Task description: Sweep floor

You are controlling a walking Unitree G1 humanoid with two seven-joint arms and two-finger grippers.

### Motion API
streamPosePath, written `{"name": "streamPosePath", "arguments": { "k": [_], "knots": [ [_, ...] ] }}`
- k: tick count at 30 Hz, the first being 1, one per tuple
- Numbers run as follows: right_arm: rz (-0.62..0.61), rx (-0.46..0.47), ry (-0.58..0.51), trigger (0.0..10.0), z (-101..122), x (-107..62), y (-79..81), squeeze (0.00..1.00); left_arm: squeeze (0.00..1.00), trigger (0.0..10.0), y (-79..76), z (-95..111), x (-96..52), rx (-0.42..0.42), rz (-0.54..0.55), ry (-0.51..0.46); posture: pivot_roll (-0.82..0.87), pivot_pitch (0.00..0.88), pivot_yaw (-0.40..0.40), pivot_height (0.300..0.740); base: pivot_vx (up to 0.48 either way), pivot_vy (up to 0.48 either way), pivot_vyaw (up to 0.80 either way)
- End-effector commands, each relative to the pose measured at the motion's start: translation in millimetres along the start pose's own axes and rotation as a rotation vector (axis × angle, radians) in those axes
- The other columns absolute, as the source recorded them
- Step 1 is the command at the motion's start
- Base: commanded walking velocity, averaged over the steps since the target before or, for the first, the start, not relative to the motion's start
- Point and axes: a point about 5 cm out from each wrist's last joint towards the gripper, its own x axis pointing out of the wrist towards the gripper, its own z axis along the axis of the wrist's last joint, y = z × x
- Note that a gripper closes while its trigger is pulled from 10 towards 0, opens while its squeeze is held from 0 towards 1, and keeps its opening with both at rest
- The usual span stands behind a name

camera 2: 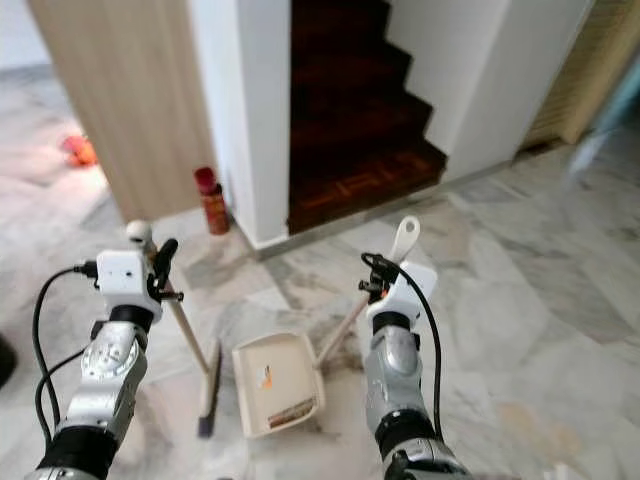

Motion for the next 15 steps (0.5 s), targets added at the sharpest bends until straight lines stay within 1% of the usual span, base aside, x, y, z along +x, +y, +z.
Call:
{"name": "streamPosePath", "arguments": {
  "k": [1, 3, 11, 15],
  "knots": [
    [-0.004, 0.024, -0.04, 10.0, 9.1, 4.1, 1.0, 0.0, 0.0, 10.0, -4.8, 8.9, 4.3, -0.004, -0.012, -0.039, 0.06, 0.004, -0.061, 0.74, 0.0, 0.0, 0.66],
    [-0.005, 0.025, -0.037, 10.0, 8.8, 4.0, 0.3, 0.0, 0.0, 10.0, -5.3, 8.8, 4.1, -0.004, -0.013, -0.038, 0.06, 0.005, -0.06, 0.74, 0.0, 0.0, 0.61],
    [-0.018, 0.043, -0.017, 10.0, 7.1, 4.6, -1.0, 0.0, 0.0, 10.0, -6.0, 7.9, 4.1, -0.012, -0.013, -0.029, 0.06, 0.009, -0.06, 0.74, 0.0, 0.0, 0.0],
    [-0.017, 0.052, -0.018, 10.0, 7.1, 4.6, -0.6, 0.0, 0.0, 10.0, -6.4, 7.5, 4.1, -0.012, -0.013, -0.023, 0.06, 0.006, -0.061, 0.74, 0.0, 0.357, 0.0]
  ]
}}
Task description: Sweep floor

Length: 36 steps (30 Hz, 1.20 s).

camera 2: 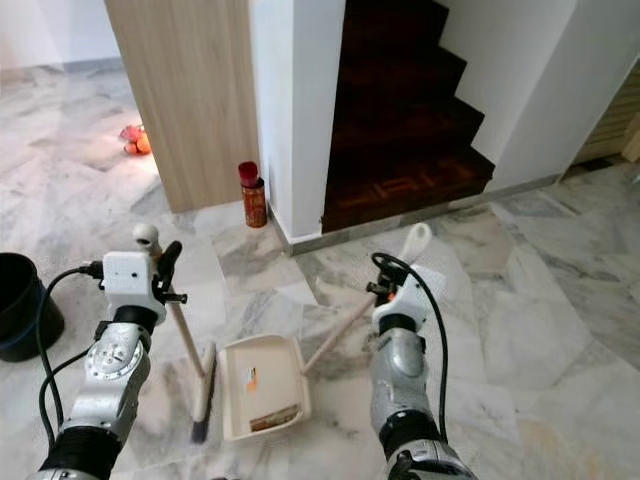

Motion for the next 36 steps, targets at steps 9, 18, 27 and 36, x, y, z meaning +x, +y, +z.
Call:
{"name": "streamPosePath", "arguments": {
  "k": [9, 18, 27, 36],
  "knots": [
    [0.031, -0.007, -0.035, 10.0, 8.7, 4.7, 8.3, 0.0, 0.0, 10.0, -2.4, 10.0, 5.2, 0.005, -0.014, -0.039, 0.06, 0.0, -0.06, 0.74, 0.0, 0.415, 0.15],
    [0.04, 0.013, -0.03, 10.0, 7.7, 4.5, 10.3, 0.0, 0.0, 10.0, -4.6, 9.7, 5.4, 0.002, -0.019, -0.04, 0.07, 0.0, -0.06, 0.74, 0.0, 0.414, 0.32],
    [0.051, 0.0, -0.028, 10.0, 7.2, 4.4, 12.2, 0.0, 0.0, 10.0, -5.3, 9.9, 5.5, 0.001, -0.024, -0.04, 0.07, 0.0, -0.059, 0.74, 0.0, 0.416, 0.0],
    [0.049, 0.014, -0.025, 10.0, 6.5, 4.1, 12.4, 0.0, 0.0, 10.0, -6.1, 9.6, 5.0, 0.0, -0.029, -0.039, 0.07, 0.0, -0.055, 0.74, 0.0, 0.414, 0.15]
  ]
}}
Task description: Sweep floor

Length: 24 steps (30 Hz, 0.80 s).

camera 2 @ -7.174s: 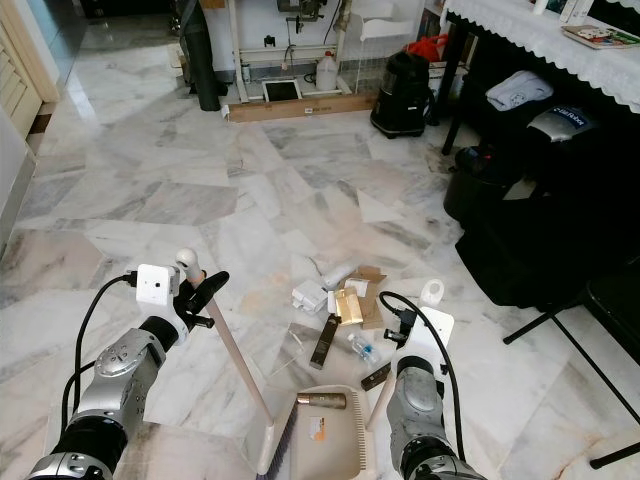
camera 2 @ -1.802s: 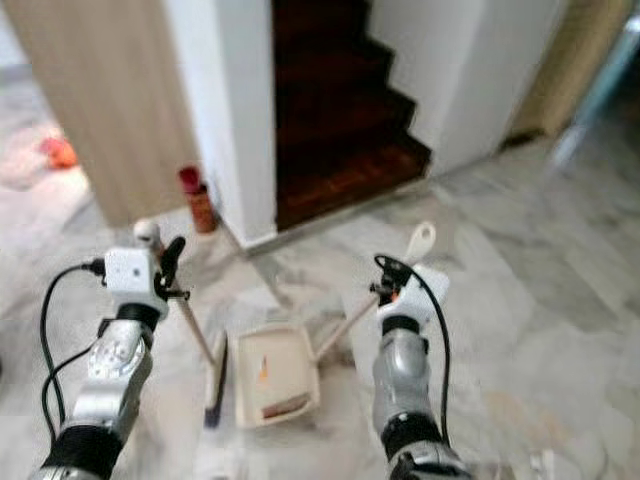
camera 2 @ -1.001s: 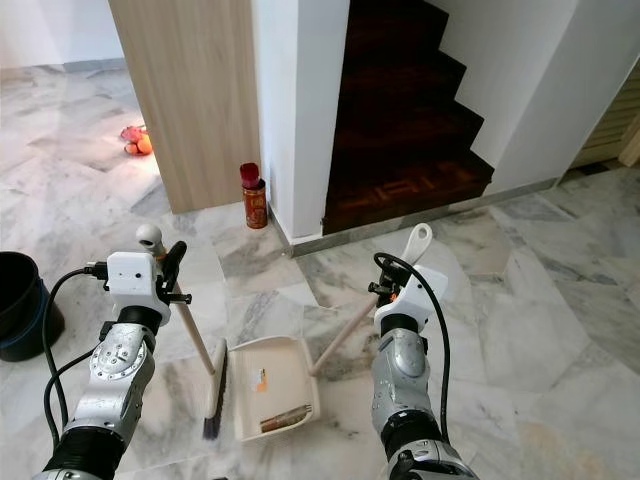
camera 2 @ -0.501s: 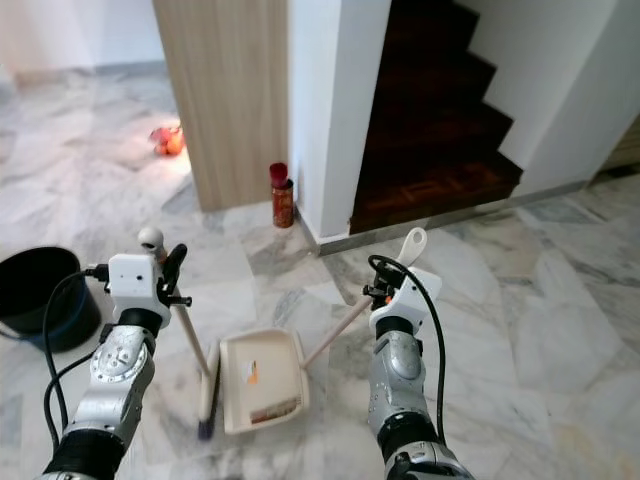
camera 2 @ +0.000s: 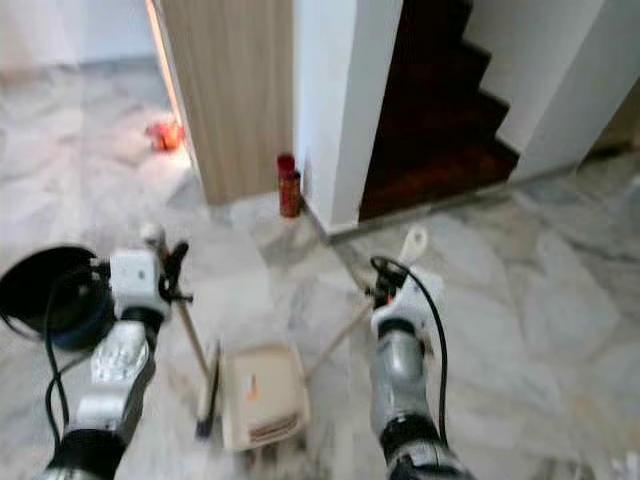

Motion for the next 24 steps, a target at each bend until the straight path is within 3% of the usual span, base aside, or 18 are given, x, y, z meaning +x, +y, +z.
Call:
{"name": "streamPosePath", "arguments": {
  "k": [1, 24],
  "knots": [
    [0.037, 0.028, -0.05, 10.0, 10.4, 5.1, 14.1, 0.0, 0.0, 10.0, 6.5, 7.3, 2.7, 0.012, 0.012, -0.033, 0.07, 0.0, -0.055, 0.74, 0.0, 0.416, 0.0],
    [0.04, 0.043, -0.045, 10.0, 9.8, 5.0, 14.0, 0.0, 0.0, 10.0, 7.3, 7.8, 2.9, 0.015, 0.012, -0.029, 0.07, 0.0, -0.055, 0.74, 0.0, 0.414, 0.0]
  ]
}}
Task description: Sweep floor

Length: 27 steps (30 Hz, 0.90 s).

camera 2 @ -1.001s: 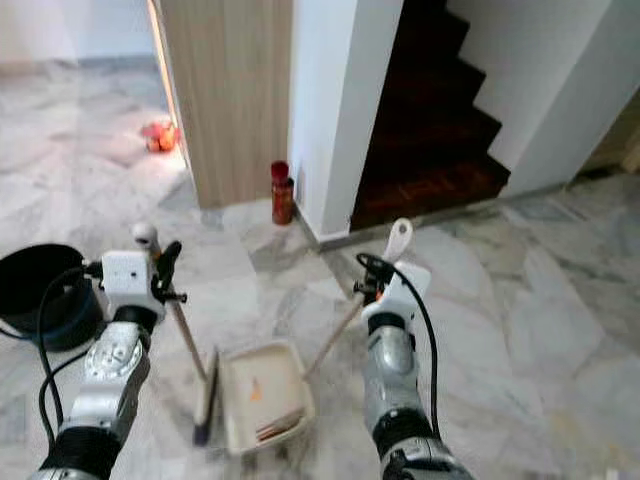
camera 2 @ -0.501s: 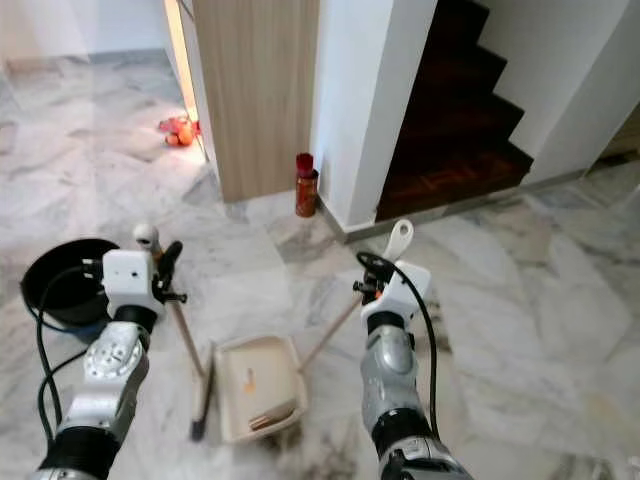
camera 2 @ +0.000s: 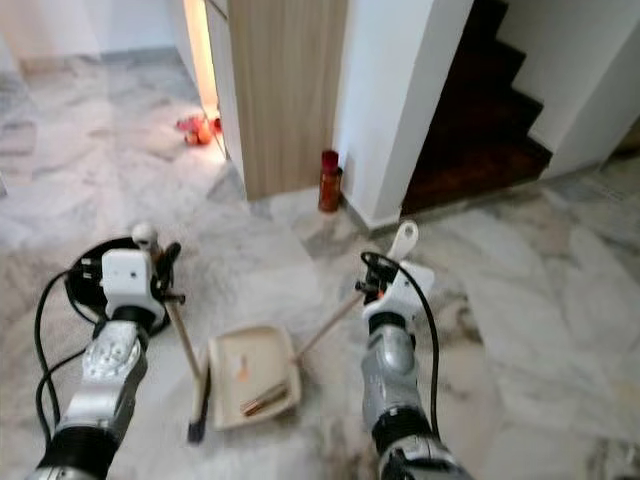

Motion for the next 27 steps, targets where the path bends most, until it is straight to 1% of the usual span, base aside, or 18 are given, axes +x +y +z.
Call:
{"name": "streamPosePath", "arguments": {
  "k": [1, 27],
  "knots": [
    [0.026, 0.003, -0.052, 10.0, 13.0, 6.8, 8.0, 0.0, 0.0, 10.0, -2.5, 11.1, 4.7, -0.012, -0.01, -0.051, 0.07, 0.0, -0.055, 0.74, 0.0, 0.412, 0.0],
    [0.027, 0.008, -0.042, 10.0, 11.8, 7.2, 10.6, 0.0, 0.0, 10.0, -2.1, 12.6, 6.7, -0.011, -0.017, -0.051, 0.08, 0.008, -0.049, 0.74, 0.0, 0.415, 0.0]
  ]
}}
